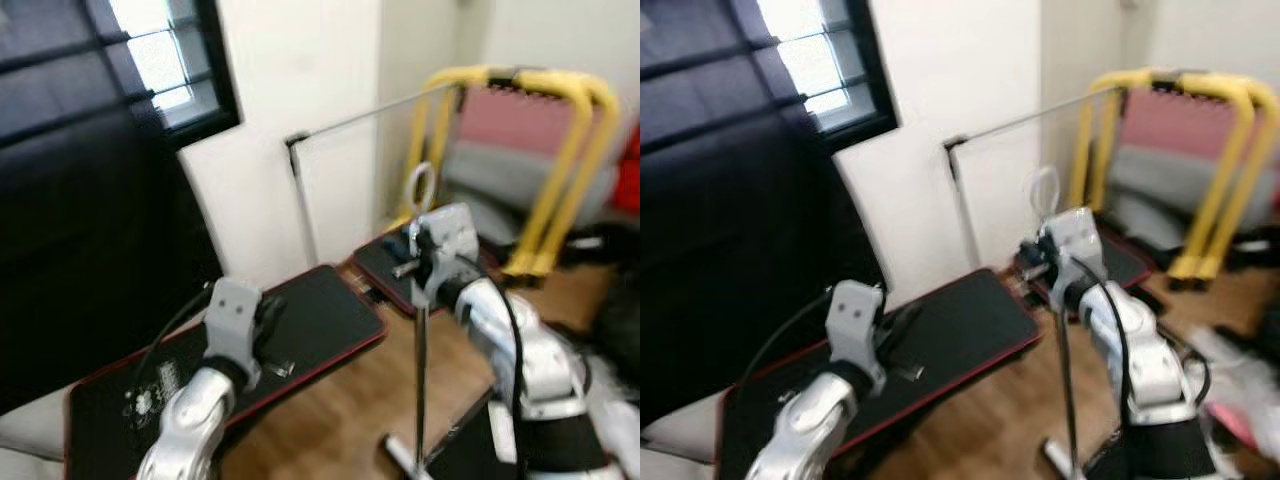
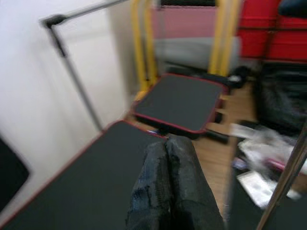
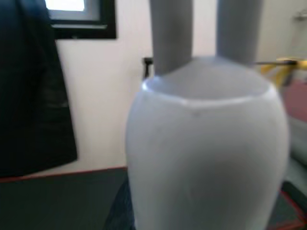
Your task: Sweep floor
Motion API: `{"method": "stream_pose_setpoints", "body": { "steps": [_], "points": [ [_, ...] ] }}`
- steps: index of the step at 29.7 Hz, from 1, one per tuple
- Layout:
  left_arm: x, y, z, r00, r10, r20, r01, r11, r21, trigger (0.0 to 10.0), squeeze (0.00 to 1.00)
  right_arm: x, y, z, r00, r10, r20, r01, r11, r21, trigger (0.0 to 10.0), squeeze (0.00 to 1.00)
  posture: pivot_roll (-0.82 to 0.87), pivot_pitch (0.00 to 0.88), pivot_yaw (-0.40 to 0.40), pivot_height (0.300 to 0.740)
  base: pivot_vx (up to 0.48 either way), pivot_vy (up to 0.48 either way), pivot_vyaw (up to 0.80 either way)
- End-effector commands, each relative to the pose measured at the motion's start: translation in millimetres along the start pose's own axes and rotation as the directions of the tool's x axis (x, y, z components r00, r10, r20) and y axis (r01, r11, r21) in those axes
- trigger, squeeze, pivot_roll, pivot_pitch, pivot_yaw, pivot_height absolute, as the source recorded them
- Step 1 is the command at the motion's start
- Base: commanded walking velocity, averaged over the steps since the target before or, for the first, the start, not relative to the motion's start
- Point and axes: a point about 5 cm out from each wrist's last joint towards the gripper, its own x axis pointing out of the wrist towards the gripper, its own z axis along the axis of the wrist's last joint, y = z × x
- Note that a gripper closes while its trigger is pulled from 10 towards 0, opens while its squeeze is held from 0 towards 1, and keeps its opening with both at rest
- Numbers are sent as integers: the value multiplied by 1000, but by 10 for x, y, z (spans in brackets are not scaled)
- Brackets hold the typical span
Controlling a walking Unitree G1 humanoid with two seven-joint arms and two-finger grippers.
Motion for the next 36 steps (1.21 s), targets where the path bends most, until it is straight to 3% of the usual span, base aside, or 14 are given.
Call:
{"method": "stream_pose_setpoints", "body": {
  "steps": [1,24,36],
  "points": [
    [-21,39,-42,999,43,-26,-42,999,14,10000,0,11,4,27,1000,-4,4,4,1000,-15,10000,0,2,0,17,740,0,0,-800],
    [-33,66,-12,998,55,4,-55,998,1,10000,0,27,-37,36,999,-39,21,40,999,-15,10000,0,-6,0,17,740,0,0,-800],
    [-52,85,11,999,48,24,-48,999,-5,10000,0,46,16,32,999,-24,37,24,1000,-4,10000,0,-7,0,13,740,121,0,-311]
  ]
}}
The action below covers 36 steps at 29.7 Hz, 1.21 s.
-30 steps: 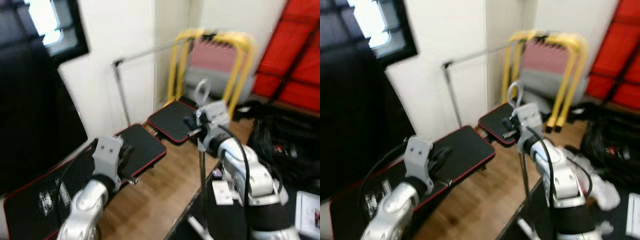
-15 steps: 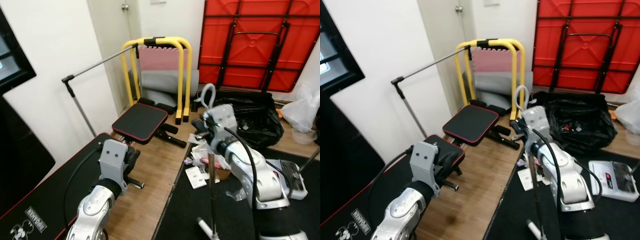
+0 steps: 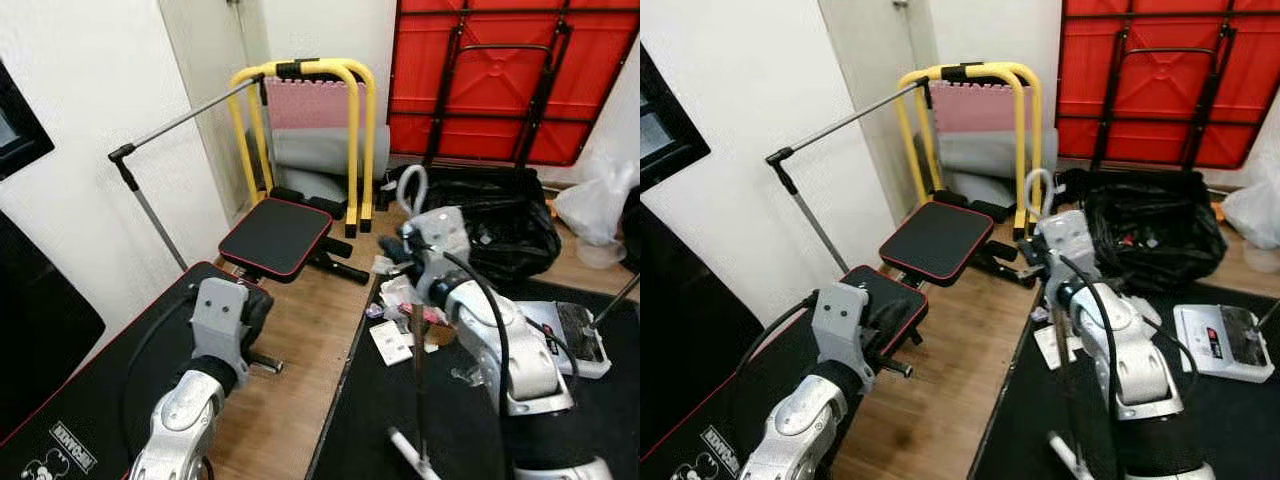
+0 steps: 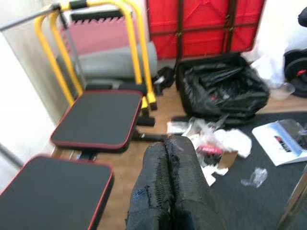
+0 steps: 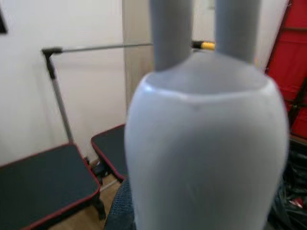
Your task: Sweep floor
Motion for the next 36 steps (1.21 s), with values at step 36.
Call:
{"method": "stream_pose_setpoints", "body": {
  "steps": [36],
  "points": [
    [9,-13,27,1000,1,25,-1,1000,-2,10000,0,26,162,268,974,129,185,-140,989,49,10000,0,-3,0,8,740,285,0,-200]
  ]
}}
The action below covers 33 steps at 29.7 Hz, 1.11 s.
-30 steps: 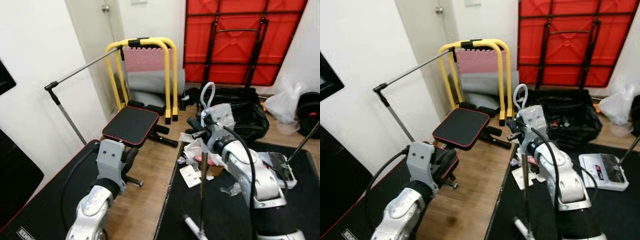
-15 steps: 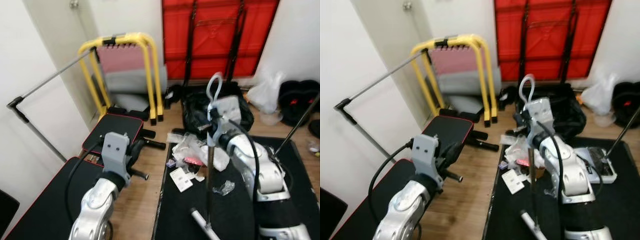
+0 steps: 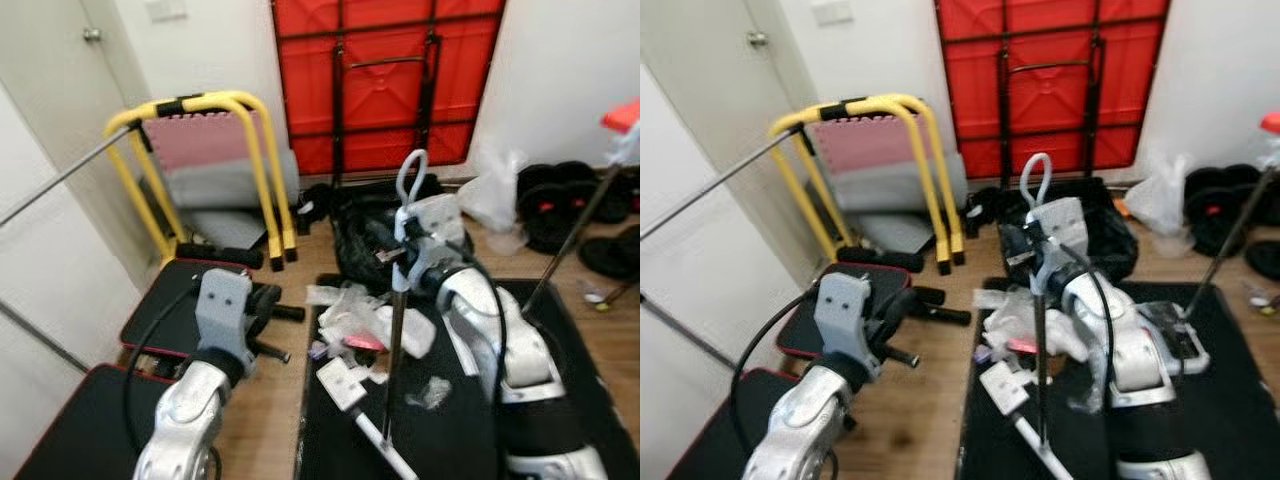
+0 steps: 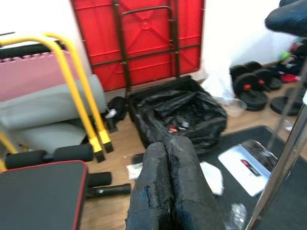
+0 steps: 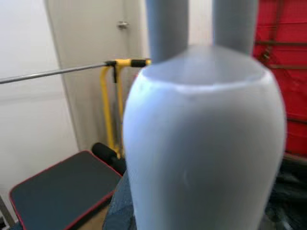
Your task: Sweep floor
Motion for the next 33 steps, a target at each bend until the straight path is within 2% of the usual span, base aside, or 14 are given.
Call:
{"method": "stream_pose_setpoints", "body": {
  "steps": [1,12,17,22,33],
  "points": [
    [-16,49,-20,1000,21,-10,-21,1000,7,10000,0,31,92,204,992,55,113,-55,998,-3,10000,0,-6,0,8,740,277,0,0],
    [-12,21,-39,1000,14,-13,-14,1000,0,10000,0,6,139,273,979,123,164,-127,992,11,10000,0,-8,0,10,740,269,0,0],
    [-25,23,-42,1000,22,-10,-22,999,-34,10000,0,-29,194,252,971,186,153,-190,982,15,10000,0,-7,0,12,740,0,0,0],
    [-42,21,-47,1000,11,-15,-12,999,-35,10000,0,-44,207,246,968,198,151,-204,979,23,10000,0,-7,0,15,740,0,0,0],
    [-50,20,-42,1000,3,-16,-4,999,-38,10000,0,-58,195,312,960,202,196,-216,975,53,10000,0,-8,0,16,740,0,-378,0]
  ]
}}
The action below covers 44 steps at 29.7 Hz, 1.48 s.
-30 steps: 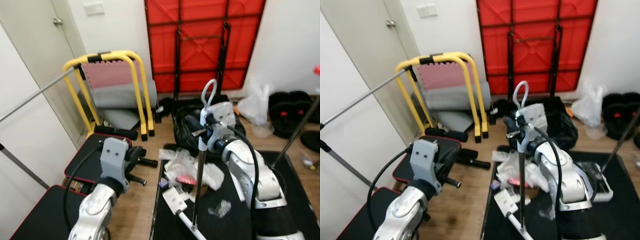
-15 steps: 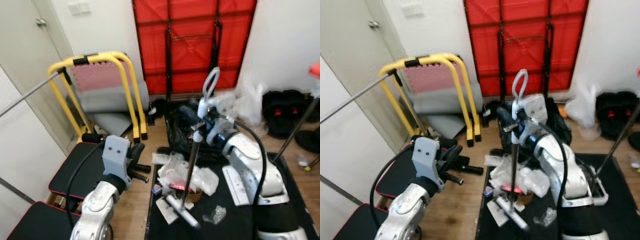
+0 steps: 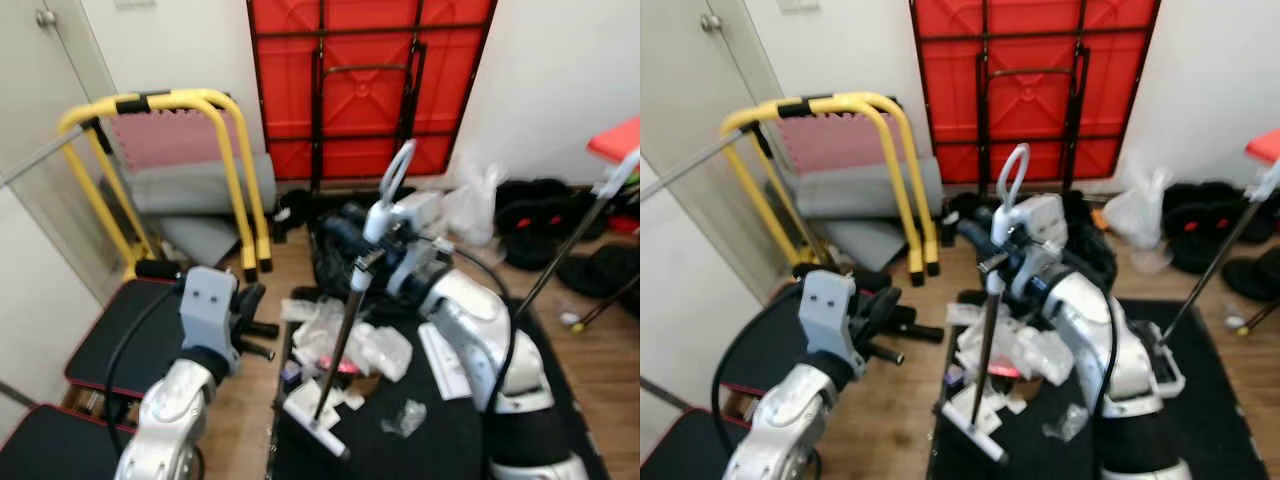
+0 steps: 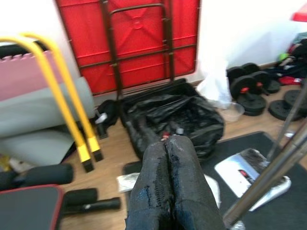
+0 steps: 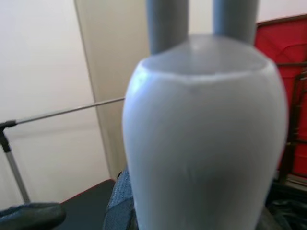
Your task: Sweep floor
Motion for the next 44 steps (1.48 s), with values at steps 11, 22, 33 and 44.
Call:
{"method": "stream_pose_setpoints", "body": {
  "steps": [11,22,33,44],
  "points": [
    [-10,-38,10,1000,-20,1,20,1000,-11,10000,0,7,-88,126,996,-73,46,76,995,-68,10000,0,-8,0,16,740,0,-347,0],
    [3,-14,-8,1000,13,-13,-13,1000,-10,10000,0,15,-135,111,992,-122,36,125,987,-101,10000,0,-6,0,12,740,0,-80,0],
    [14,6,-22,999,31,-26,-31,999,-19,10000,0,39,-143,113,987,-152,43,156,981,-114,10000,0,-3,0,9,740,0,0,0],
    [16,-16,21,1000,5,6,-5,1000,-16,10000,0,74,-164,201,980,-178,84,186,978,-94,10000,0,-8,0,12,740,78,0,-182]
  ]
}}
